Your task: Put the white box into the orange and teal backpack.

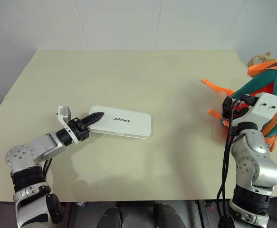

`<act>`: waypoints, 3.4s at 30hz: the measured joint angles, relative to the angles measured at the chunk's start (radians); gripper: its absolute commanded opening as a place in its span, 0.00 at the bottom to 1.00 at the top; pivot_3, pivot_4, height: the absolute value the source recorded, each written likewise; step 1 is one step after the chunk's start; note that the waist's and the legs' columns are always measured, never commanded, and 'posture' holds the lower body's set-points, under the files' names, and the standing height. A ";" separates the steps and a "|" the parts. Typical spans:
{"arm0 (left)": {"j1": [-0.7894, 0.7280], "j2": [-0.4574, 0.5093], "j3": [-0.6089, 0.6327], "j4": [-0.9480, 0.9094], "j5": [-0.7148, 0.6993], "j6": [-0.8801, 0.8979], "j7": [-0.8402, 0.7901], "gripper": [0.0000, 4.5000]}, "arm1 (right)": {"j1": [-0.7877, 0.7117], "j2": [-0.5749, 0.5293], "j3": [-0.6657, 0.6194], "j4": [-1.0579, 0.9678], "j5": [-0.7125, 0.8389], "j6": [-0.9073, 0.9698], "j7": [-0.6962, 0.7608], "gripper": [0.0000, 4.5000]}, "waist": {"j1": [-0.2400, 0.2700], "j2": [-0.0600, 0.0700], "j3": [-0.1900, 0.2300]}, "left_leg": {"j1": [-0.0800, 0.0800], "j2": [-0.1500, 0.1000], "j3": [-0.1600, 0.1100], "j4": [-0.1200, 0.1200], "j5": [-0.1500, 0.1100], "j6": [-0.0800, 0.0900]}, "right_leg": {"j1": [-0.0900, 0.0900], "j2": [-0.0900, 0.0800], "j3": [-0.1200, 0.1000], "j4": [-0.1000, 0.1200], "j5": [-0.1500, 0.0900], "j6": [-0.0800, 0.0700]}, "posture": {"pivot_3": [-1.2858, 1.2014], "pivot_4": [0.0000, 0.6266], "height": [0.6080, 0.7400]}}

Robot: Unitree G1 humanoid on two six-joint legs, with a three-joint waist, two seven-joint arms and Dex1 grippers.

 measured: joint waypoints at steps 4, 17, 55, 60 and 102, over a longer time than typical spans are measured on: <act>-0.004 -0.001 -0.007 0.000 0.000 -0.008 0.006 0.31 | -0.089 0.001 0.000 0.076 -0.013 -0.024 -0.020 1.00 | -0.001 0.000 0.000 | 0.000 0.000 0.000 0.000 0.001 0.000 | 0.000 0.000 0.000 0.000 0.001 0.000 | 0.52 0.24 1.00; 0.008 -0.005 -0.019 -0.014 -0.059 -0.028 0.056 0.31 | -0.262 0.012 0.007 0.386 -0.094 -0.208 -0.083 1.00 | -0.004 0.000 0.000 | -0.001 0.000 0.000 -0.002 0.000 0.000 | 0.000 0.000 0.000 0.000 0.001 0.000 | 0.52 0.24 1.00; 0.102 0.031 -0.074 -0.093 -0.226 -0.135 0.137 0.31 | -0.582 0.028 0.002 1.006 -0.202 -0.465 -0.309 0.42 | -0.041 0.000 0.000 | -0.001 0.001 0.001 -0.002 0.001 0.000 | 0.000 0.000 0.000 0.000 0.001 0.000 | 0.52 0.24 1.00; 0.116 0.031 -0.081 -0.100 -0.260 -0.155 0.154 0.31 | -0.582 0.005 0.002 1.012 -0.196 -0.465 -0.304 0.13 | -0.047 0.000 0.000 | -0.001 0.001 0.001 -0.002 0.001 0.000 | 0.000 0.000 0.000 0.001 0.001 0.001 | 0.52 0.24 1.00; 0.132 0.160 -0.158 -0.064 -0.413 -0.245 0.196 0.31 | -0.404 -0.364 0.134 0.424 0.356 0.253 0.878 0.13 | -0.039 0.000 0.000 | -0.001 0.001 0.002 -0.002 0.000 0.002 | 0.000 0.000 0.001 -0.001 0.002 0.002 | 0.52 0.24 1.00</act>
